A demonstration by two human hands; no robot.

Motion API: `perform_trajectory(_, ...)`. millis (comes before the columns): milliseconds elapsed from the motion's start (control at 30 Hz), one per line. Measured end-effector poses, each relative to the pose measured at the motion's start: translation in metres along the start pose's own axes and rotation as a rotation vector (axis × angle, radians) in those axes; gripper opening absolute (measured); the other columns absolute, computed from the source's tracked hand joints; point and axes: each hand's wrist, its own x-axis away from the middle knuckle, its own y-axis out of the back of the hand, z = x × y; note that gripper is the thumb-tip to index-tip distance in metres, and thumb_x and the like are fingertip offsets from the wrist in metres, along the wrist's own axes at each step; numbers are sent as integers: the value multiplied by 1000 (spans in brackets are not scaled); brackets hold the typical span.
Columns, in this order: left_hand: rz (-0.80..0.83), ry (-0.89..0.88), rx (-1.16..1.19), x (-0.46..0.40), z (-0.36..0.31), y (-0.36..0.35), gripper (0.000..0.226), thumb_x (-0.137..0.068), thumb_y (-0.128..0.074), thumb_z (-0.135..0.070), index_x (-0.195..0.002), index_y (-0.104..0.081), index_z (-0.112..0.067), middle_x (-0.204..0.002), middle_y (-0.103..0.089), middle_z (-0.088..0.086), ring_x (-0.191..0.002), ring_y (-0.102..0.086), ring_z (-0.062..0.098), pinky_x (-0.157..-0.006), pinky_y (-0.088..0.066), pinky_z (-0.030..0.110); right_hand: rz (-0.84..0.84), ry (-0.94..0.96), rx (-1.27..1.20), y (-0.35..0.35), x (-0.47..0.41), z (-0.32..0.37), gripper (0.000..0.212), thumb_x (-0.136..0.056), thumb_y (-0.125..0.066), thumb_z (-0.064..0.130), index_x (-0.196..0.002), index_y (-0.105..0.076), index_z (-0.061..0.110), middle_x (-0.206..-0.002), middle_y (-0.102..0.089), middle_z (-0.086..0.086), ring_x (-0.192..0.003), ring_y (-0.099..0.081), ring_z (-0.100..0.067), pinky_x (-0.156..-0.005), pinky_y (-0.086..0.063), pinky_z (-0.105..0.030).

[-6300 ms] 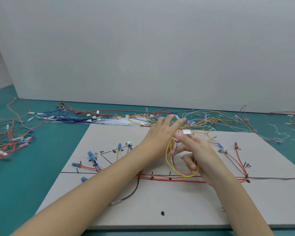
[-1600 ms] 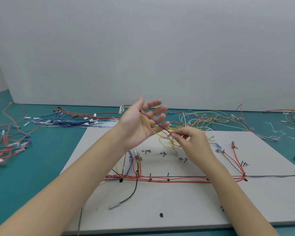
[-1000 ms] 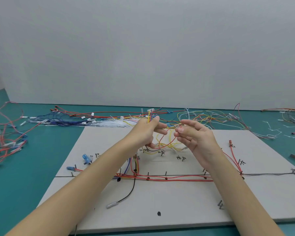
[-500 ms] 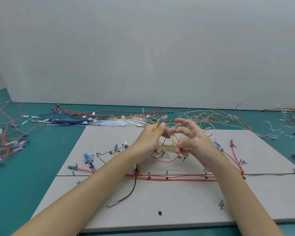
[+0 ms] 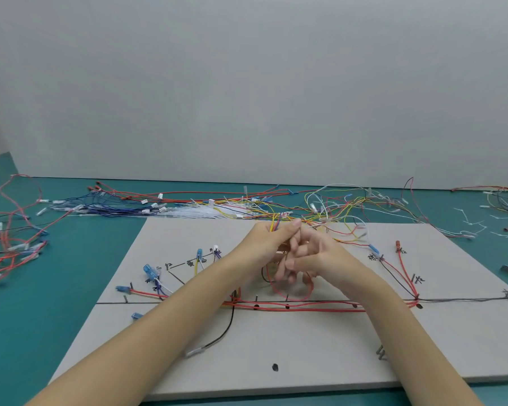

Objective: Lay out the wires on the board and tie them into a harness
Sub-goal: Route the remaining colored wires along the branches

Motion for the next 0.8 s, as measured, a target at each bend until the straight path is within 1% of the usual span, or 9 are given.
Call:
perform_trajectory(100, 3, 24, 24, -2, 2, 5, 41, -96, -57, -30, -59, -61, -15, -68, -63, 6, -63, -62, 12, -62, -50, 17, 53, -50, 18, 2, 2, 0, 32, -88, -50, -15, -81, -34, 12, -84, -73, -21, -62, -63, -26, -46, -45, -25)
perform_trajectory(200, 42, 45, 59, -2, 2, 9, 23, -93, -63, -24, -71, -69, -19, -71, -63, 6, -63, -56, 11, -60, -47, 17, 78, -102, 39, 11, 5, 3, 19, -87, -49, -13, -83, -46, 6, -93, -72, -24, -73, -66, -30, -58, -52, -35)
perform_trajectory(267, 32, 47, 68, -3, 4, 9, 14, -92, -64, -18, -79, -68, -16, -74, -63, 7, -63, -58, 12, -61, -49, 18, 52, -114, 56, 17, 7, 2, 16, -85, -49, -11, -83, -58, 2, -94, -72, -22, -80, -69, -31, -59, -56, -35)
perform_trajectory(367, -47, 20, 9, -4, 5, 9, 6, -92, -63, -9, -86, -64, -9, -69, -64, 1, -55, -59, 7, -57, -52, 17, -205, -100, 64, 26, 6, 1, 21, -87, -51, -3, -79, -66, 9, -89, -73, -18, -75, -72, -26, -53, -56, -32)
perform_trajectory(433, -77, 4, -64, -3, 4, 8, 2, -92, -63, -8, -92, -63, -6, -68, -62, 1, -52, -57, 6, -54, -49, 16, -438, -74, 17, 32, 3, -2, 13, -90, -54, 0, -89, -64, 9, -87, -73, -16, -62, -69, -22, -48, -55, -31)
perform_trajectory(500, -91, -14, -112, -2, 2, 7, 1, -92, -63, -6, -91, -63, -6, -66, -61, 2, -51, -55, 7, -52, -47, 16, -556, -41, -81, 34, -1, -5, 15, -89, -62, 4, -102, -59, 10, -91, -70, -14, -59, -68, -21, -47, -54, -30)
perform_trajectory(567, -95, -36, -146, -2, 2, 6, 4, -92, -62, -6, -88, -63, -6, -63, -60, 2, -49, -53, 7, -50, -43, 17, -607, -8, -191, 33, -6, -9, 19, -90, -63, 6, -107, -56, 12, -95, -66, -12, -65, -69, -22, -51, -55, -29)
perform_trajectory(667, -93, -61, -194, -2, 2, 5, 4, -91, -63, -5, -92, -63, -1, -62, -59, 4, -47, -52, 6, -48, -40, 16, -621, 2, -282, 33, -10, -11, 27, -88, -61, -5, -113, -58, 5, -104, -62, -16, -84, -66, -26, -60, -58, -26)
perform_trajectory(800, -72, -85, -228, -1, 2, 8, 5, -91, -63, -3, -92, -63, 2, -63, -59, 4, -48, -52, 5, -48, -40, 14, -608, 16, -56, 37, -13, -15, 36, -87, -55, -11, -116, -65, 8, -118, -64, -10, -104, -61, -19, -77, -55, -23)
